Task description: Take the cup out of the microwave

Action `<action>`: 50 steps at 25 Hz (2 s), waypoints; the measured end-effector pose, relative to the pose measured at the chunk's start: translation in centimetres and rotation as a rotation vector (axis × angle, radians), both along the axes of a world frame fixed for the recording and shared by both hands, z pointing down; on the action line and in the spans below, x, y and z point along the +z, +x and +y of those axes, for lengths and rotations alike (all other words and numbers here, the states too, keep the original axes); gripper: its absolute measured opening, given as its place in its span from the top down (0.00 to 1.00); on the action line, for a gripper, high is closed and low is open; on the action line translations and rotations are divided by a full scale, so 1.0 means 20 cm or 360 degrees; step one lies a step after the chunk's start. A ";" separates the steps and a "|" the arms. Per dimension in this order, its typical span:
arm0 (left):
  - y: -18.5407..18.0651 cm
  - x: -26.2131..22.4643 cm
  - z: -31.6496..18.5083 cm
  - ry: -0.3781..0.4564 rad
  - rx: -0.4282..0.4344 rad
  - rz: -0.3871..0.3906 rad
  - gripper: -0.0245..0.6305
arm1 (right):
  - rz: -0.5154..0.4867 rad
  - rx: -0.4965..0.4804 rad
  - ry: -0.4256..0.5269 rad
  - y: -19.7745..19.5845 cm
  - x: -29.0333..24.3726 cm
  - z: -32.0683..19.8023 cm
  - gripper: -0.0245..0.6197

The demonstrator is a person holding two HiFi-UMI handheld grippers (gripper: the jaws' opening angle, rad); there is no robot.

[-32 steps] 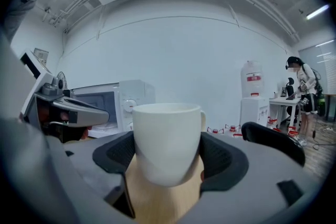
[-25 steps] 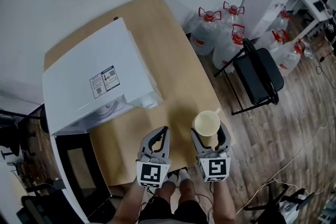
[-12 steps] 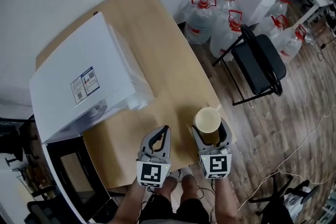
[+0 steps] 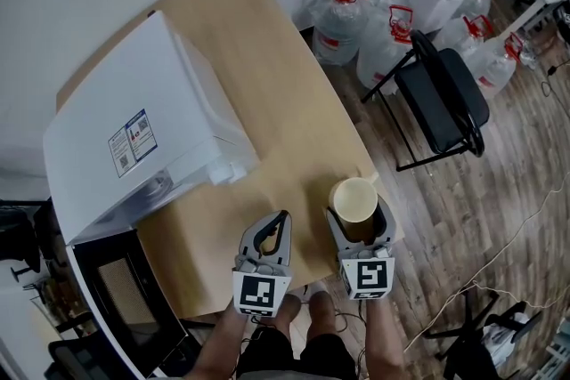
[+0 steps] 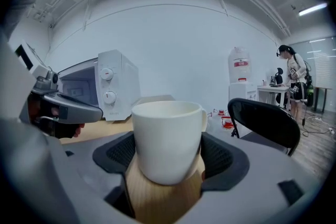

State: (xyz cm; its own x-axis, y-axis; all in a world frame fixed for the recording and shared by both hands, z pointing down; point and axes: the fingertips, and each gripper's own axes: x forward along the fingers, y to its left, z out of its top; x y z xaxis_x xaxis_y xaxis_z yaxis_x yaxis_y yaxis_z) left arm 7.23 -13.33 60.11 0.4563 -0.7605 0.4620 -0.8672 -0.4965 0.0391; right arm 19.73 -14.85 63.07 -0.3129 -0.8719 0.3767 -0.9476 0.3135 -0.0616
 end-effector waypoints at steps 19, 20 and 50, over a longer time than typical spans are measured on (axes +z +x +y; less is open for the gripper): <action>-0.06 -0.04 0.06 0.0009 -0.0022 -0.0006 0.93 | -0.0013 0.0025 -0.0020 0.00 -0.02 0.04 0.37; -0.06 -0.05 0.07 0.0015 -0.0023 -0.0005 0.93 | -0.0008 0.0025 -0.0017 0.00 -0.03 0.04 0.37; -0.58 -1.01 0.19 0.0442 -0.0437 -0.0046 0.93 | -0.0125 -0.0427 0.0310 -0.58 -1.04 0.09 0.38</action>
